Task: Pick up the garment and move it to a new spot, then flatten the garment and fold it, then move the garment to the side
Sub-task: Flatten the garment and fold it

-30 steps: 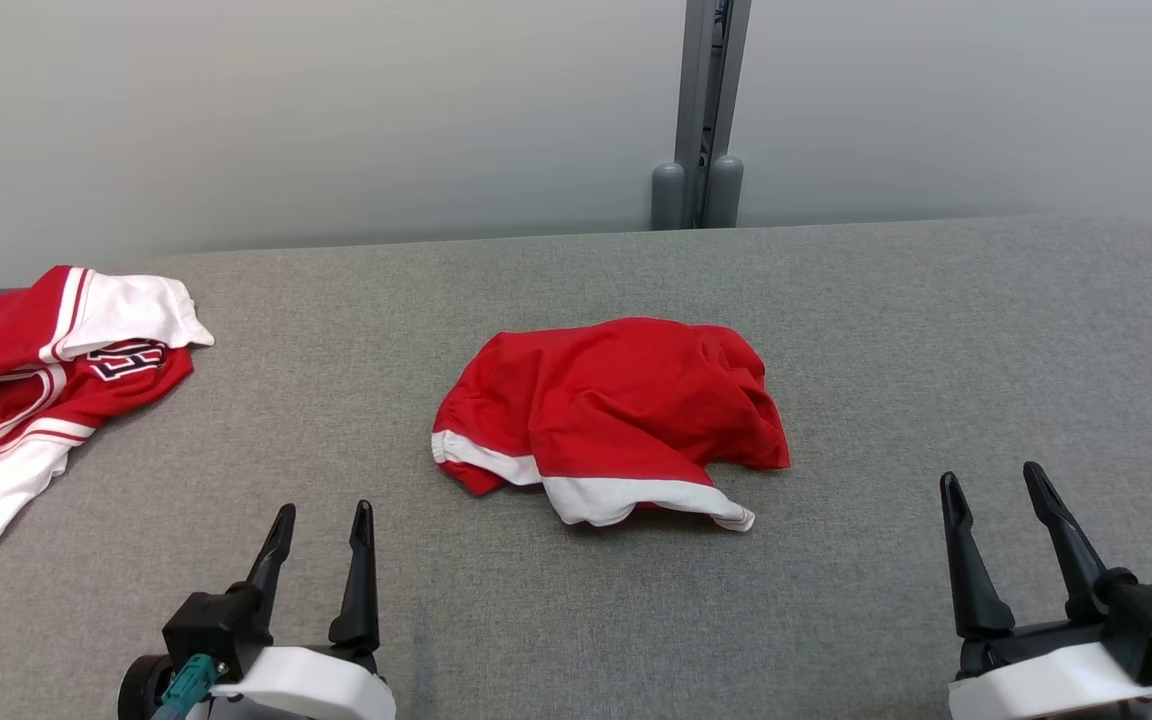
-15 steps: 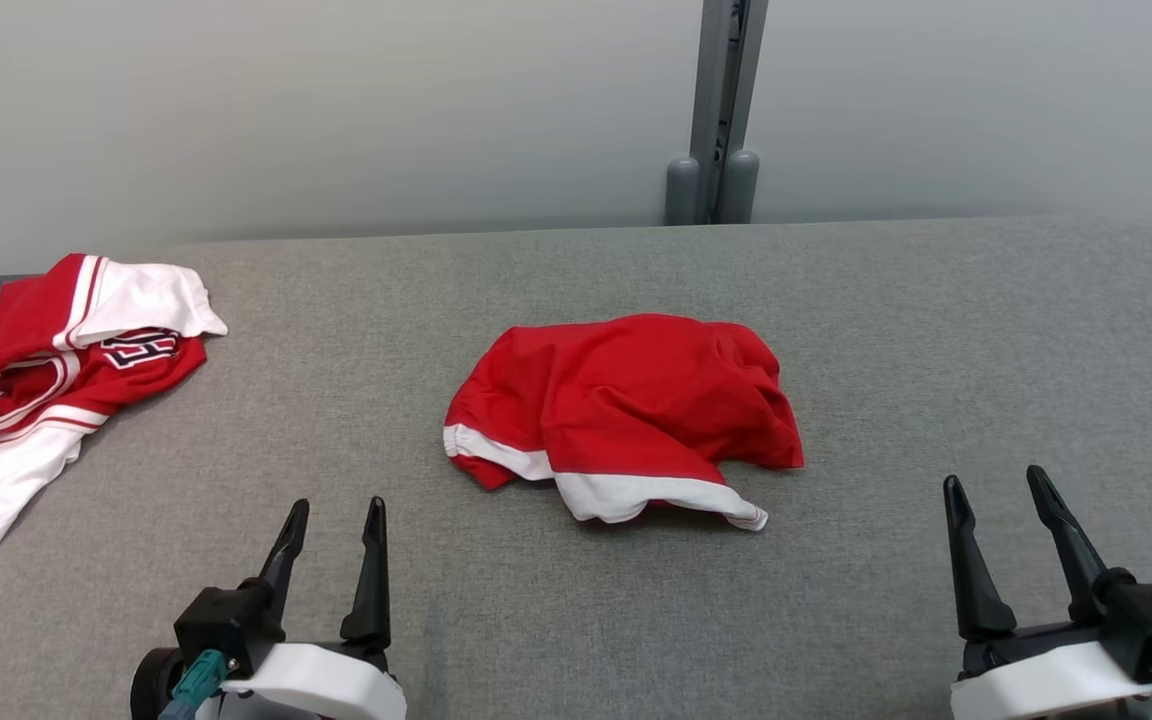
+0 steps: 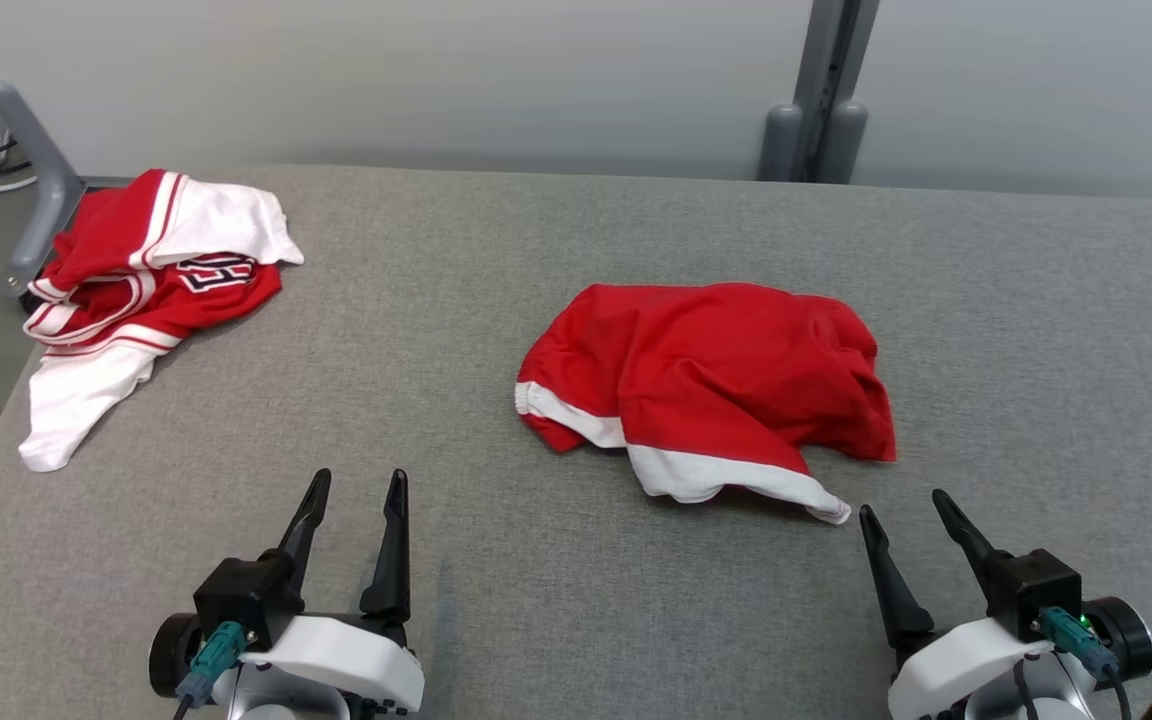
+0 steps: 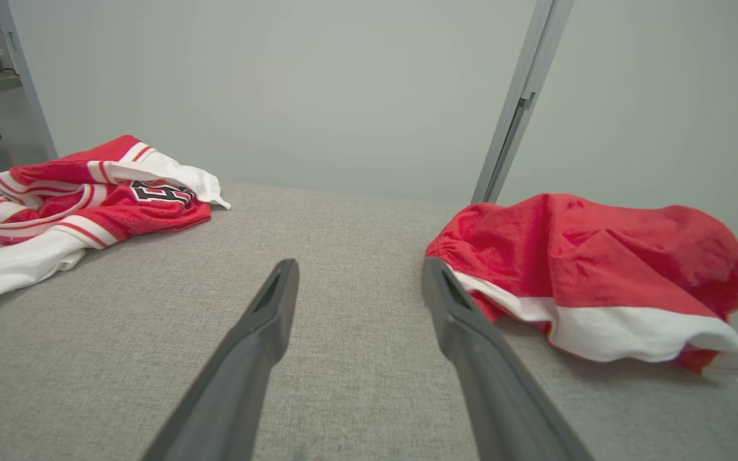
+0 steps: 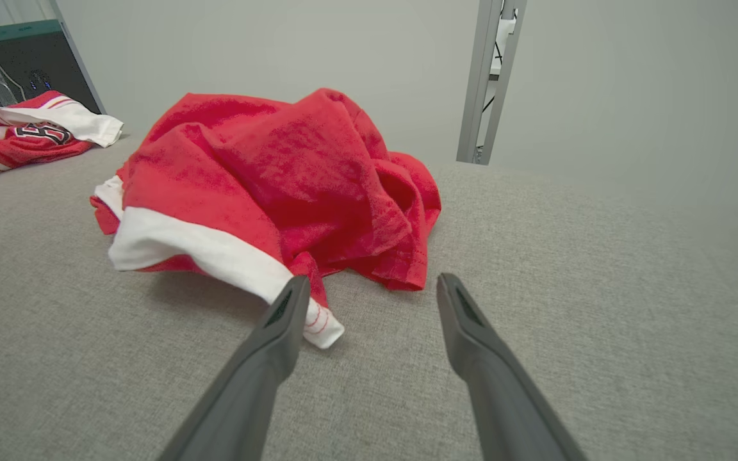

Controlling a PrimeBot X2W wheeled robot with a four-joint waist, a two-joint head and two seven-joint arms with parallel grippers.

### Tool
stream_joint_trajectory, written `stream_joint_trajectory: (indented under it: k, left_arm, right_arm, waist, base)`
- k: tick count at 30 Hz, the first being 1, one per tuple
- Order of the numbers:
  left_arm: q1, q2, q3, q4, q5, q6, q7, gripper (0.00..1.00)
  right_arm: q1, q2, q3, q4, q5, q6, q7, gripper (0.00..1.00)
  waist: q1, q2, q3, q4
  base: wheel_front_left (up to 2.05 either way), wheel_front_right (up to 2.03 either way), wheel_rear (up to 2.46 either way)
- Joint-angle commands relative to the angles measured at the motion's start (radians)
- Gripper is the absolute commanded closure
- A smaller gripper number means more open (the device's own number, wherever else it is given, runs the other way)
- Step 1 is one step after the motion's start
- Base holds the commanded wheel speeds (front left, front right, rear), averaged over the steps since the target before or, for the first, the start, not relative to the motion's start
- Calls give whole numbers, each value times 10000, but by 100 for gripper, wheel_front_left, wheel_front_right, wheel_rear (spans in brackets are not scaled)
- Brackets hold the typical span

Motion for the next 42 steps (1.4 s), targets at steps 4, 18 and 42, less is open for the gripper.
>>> stream_joint_trajectory:
  k: [4,18,42]
  left_arm:
    - [-208,33,-3,-2,-4,31,-2,0]
    - [-343,32,106,-37,87,57,-2,0]
    - [-437,35,-374,245,-126,-105,-2,0]
  right_arm:
    - [-366,-75,-112,629,-28,1,-6,0]
    - [-1164,-75,90,2038,209,1,-5,62]
    - [-837,-205,-2157,577,-1953,-1,-5,100]
  waist:
    - [0,0,310,439]
    - [0,0,591,766]
    - [0,0,653,-342]
  base:
    - [0,0,0]
    - [0,0,0]
    - [0,0,0]
